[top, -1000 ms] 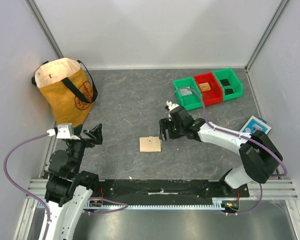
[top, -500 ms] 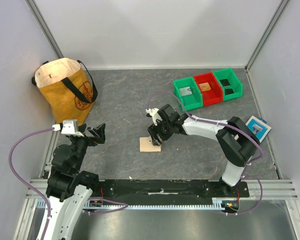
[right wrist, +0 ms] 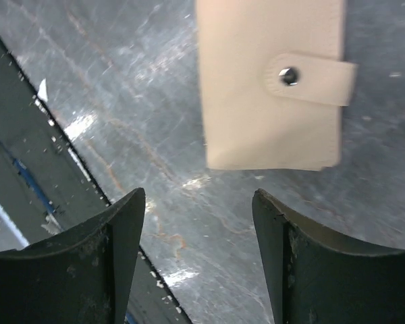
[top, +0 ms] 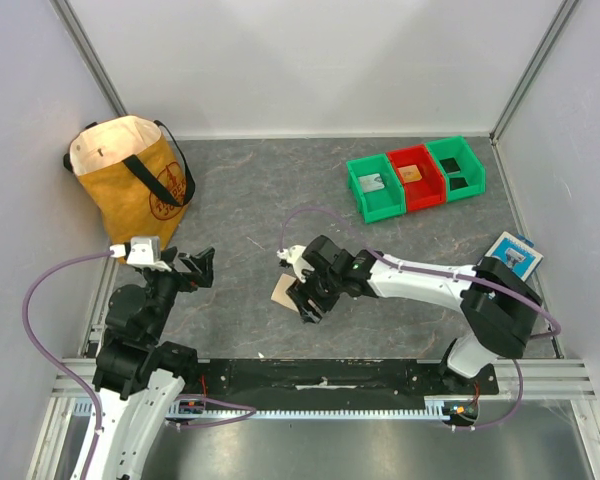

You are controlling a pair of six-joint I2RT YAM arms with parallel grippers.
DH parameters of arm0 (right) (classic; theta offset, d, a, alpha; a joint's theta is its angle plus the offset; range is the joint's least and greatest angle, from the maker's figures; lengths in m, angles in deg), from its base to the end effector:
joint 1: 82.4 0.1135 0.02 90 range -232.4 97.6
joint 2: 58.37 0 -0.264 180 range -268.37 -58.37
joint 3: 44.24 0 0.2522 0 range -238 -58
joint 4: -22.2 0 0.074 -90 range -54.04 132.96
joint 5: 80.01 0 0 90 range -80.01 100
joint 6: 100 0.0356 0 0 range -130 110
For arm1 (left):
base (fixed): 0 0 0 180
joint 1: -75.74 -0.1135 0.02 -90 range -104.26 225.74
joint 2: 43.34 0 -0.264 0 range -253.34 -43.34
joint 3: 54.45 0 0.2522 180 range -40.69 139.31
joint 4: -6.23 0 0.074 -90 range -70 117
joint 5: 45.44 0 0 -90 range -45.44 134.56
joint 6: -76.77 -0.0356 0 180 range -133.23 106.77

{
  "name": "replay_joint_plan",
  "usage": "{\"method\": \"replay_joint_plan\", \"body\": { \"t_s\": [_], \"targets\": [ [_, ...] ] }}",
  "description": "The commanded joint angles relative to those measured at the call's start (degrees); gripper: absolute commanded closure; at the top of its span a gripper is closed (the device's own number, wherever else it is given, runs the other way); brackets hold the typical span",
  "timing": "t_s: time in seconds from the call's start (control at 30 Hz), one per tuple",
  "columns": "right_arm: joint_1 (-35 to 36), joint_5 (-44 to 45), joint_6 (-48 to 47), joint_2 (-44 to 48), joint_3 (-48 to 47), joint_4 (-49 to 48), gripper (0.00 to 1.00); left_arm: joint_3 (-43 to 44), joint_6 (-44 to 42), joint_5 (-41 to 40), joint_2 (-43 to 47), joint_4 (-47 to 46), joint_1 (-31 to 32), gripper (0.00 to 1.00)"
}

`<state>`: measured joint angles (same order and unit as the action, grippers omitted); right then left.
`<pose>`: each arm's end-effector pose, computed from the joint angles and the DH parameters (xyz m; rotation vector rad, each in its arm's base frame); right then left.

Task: Take the credit cards out of the card holder
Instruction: Open the card holder at the center of the board.

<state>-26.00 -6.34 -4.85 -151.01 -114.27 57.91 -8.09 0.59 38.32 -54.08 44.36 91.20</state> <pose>0.1697 0.2736 0.1882 -1.2749 2.4022 0.7295 0.0732 -0.0162 0.3048 -0.0614 1.6218 -0.3066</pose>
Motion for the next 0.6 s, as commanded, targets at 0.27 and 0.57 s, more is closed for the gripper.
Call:
{"method": "replay_joint_plan", "body": {
  "t_s": [0.27,0.57],
  "targets": [
    [-1.9,12.1,-1.2,-7.4,-10.6,1.2,0.28,1.8,-0.4,1.0,-1.2,0.3,-0.2,0.05],
    [-4.5,8.9,-1.9,-10.7,-9.2,1.5,0.33,1.9,0.3,1.8,-2.4,0.6,-0.3,0.05]
  ]
}}
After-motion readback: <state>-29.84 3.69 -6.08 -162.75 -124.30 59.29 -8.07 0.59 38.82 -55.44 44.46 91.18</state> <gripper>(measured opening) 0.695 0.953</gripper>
